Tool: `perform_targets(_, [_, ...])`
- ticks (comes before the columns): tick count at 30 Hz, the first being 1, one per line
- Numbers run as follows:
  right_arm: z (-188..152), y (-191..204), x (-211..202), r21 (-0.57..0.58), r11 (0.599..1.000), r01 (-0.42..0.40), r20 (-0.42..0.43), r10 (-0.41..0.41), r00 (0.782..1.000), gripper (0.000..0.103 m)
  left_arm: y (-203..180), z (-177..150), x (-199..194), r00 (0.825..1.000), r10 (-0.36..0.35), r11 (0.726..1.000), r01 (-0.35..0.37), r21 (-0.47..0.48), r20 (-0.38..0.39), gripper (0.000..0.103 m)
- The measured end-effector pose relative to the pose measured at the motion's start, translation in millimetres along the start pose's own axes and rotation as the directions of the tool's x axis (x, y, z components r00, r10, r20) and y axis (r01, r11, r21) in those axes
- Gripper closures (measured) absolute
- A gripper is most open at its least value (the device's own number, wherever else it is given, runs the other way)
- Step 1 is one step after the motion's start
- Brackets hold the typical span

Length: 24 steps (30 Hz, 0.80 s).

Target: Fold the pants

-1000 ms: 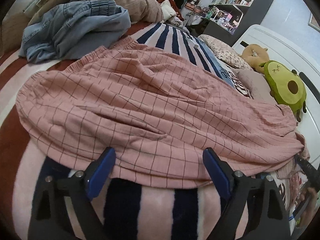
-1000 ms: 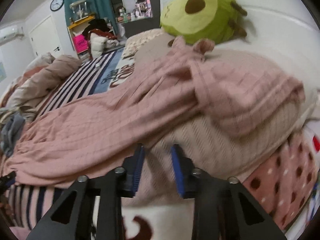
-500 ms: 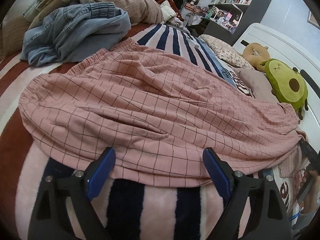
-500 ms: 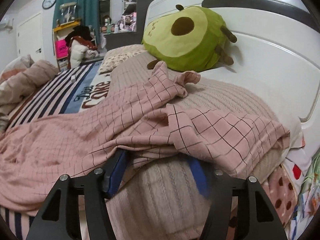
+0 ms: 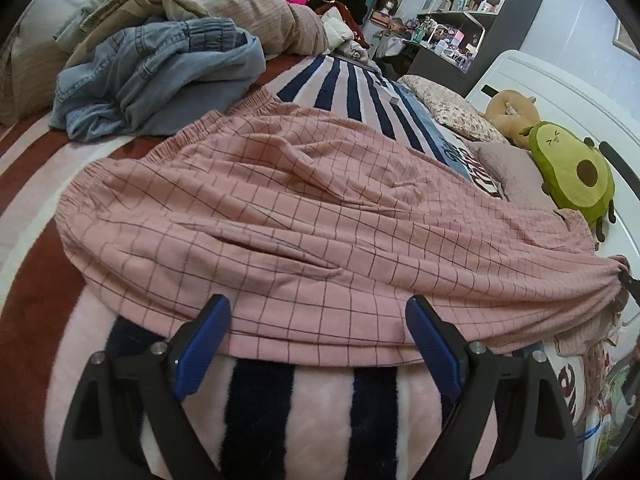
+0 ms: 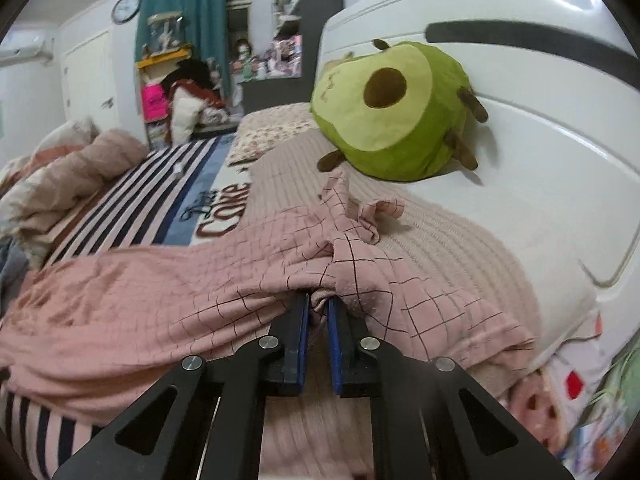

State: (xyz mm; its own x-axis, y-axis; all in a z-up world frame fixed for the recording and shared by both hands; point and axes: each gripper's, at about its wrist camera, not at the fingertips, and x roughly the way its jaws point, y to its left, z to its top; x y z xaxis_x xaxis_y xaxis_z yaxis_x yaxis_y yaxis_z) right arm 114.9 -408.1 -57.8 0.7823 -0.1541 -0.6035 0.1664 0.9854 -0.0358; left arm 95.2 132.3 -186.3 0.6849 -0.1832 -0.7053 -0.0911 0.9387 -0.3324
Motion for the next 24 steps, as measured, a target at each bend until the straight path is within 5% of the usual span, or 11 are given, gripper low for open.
perform_targets(5, [-19, -20, -17, -0.005, 1.0, -0.017, -0.142, 0.016, 0.99, 0.099, 4, -3, -8, 1.0, 0.007, 1.0, -0.007, -0.007, -0.009, 0.016])
perform_targets(9, [-37, -47, -6, -0.054, 0.98, 0.19, -0.162, -0.196, 0.967, 0.094, 4, -8, -9, 0.999, 0.025, 1.0, -0.025, -0.002, -0.023, 0.016])
perform_targets(12, [-39, -68, -4, 0.025, 0.992, 0.123, -0.178, -0.117, 0.977, 0.09, 1, -11, -9, 0.998, 0.047, 0.999, -0.047, 0.019, -0.029, 0.016])
perform_targets(16, [-42, -58, -8, -0.124, 0.961, 0.248, -0.12, -0.263, 0.957, 0.046, -2, -13, -7, 0.998, 0.043, 0.999, -0.043, 0.016, -0.036, 0.016])
perform_targets(18, [-42, -60, -6, -0.164, 0.943, 0.29, -0.094, -0.308, 0.947, 0.046, -5, -12, -4, 0.997, 0.061, 0.998, -0.06, 0.028, -0.038, 0.016])
perform_targets(21, [-43, -67, 4, -0.131, 0.969, 0.211, -0.143, -0.229, 0.963, 0.055, -9, -10, -3, 0.997, 0.067, 0.997, -0.065, 0.037, -0.039, 0.016])
perform_targets(23, [-44, -66, 9, -0.147, 0.971, 0.186, -0.157, -0.208, 0.965, 0.096, -12, -8, -5, 0.998, 0.059, 0.997, -0.058, 0.041, -0.034, 0.016])
perform_targets(24, [-43, -66, 6, -0.148, 0.97, 0.191, -0.143, -0.212, 0.967, 0.102, -13, -8, -6, 0.998, 0.058, 0.997, -0.057, 0.043, -0.031, 0.016])
